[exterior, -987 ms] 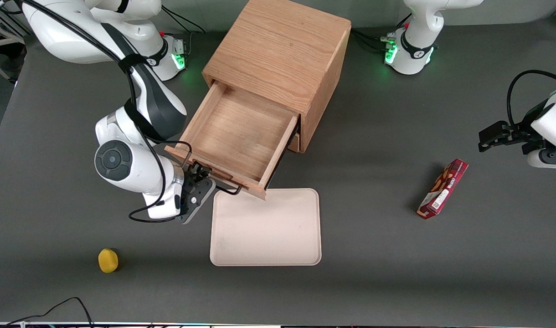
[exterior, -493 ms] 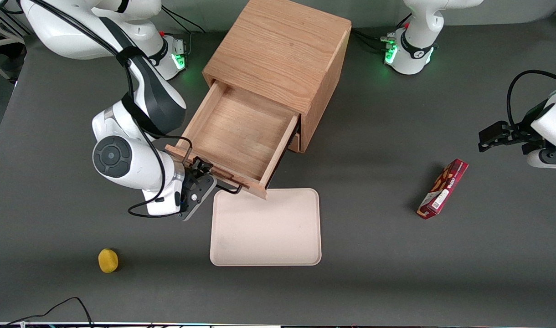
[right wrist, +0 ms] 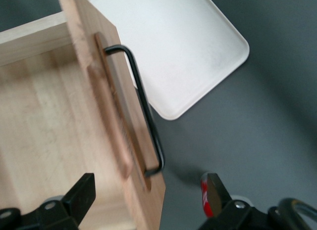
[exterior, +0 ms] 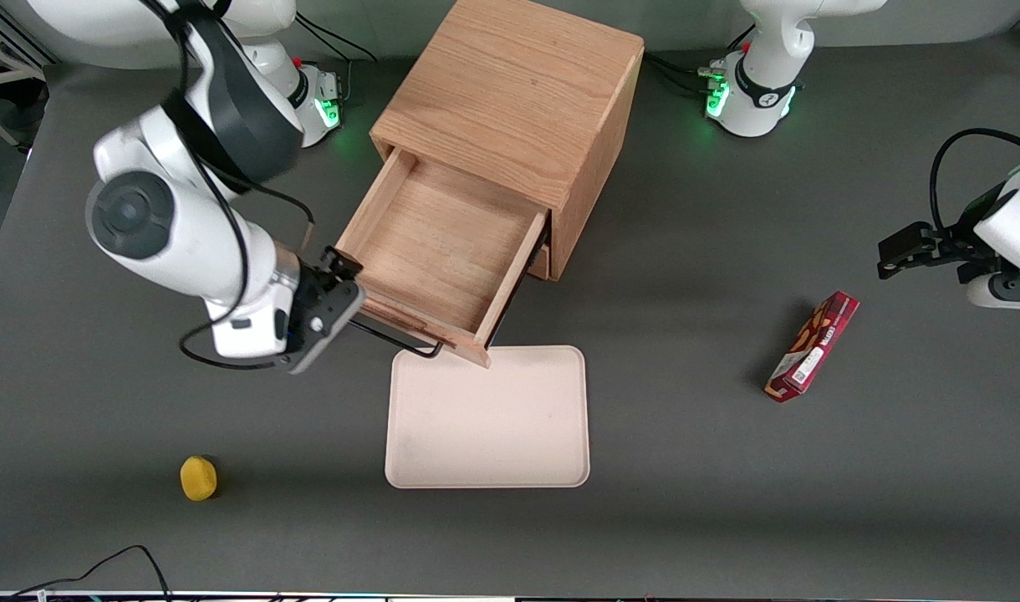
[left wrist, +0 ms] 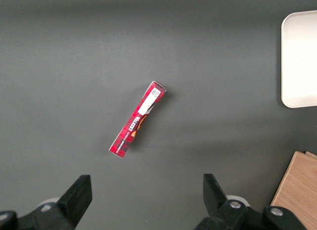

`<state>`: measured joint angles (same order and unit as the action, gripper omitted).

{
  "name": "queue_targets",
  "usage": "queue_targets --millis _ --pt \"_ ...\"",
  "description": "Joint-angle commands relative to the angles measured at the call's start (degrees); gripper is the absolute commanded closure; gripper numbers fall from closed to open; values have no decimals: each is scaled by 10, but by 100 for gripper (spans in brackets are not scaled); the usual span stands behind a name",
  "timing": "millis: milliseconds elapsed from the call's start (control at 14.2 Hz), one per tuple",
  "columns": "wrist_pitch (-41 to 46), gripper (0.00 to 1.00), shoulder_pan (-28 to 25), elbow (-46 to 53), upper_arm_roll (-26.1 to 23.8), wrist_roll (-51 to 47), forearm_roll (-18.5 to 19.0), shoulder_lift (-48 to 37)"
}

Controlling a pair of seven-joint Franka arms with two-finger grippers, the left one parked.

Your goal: Open upper drawer

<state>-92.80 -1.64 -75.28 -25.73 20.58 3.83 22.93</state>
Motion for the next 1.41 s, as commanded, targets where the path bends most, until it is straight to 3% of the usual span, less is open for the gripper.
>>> queue_targets --millis 0,423,1057,1269,1339 --pt "38 0 15 -9 3 -27 -15 -50" --pt "54 0 127 -77 2 -72 -64 -160" --pt "58 2 204 -168 3 -195 -66 -299" --pt "55 2 263 -193 6 -191 -125 -333" --pt "55 2 271 -192 6 -191 -127 -332"
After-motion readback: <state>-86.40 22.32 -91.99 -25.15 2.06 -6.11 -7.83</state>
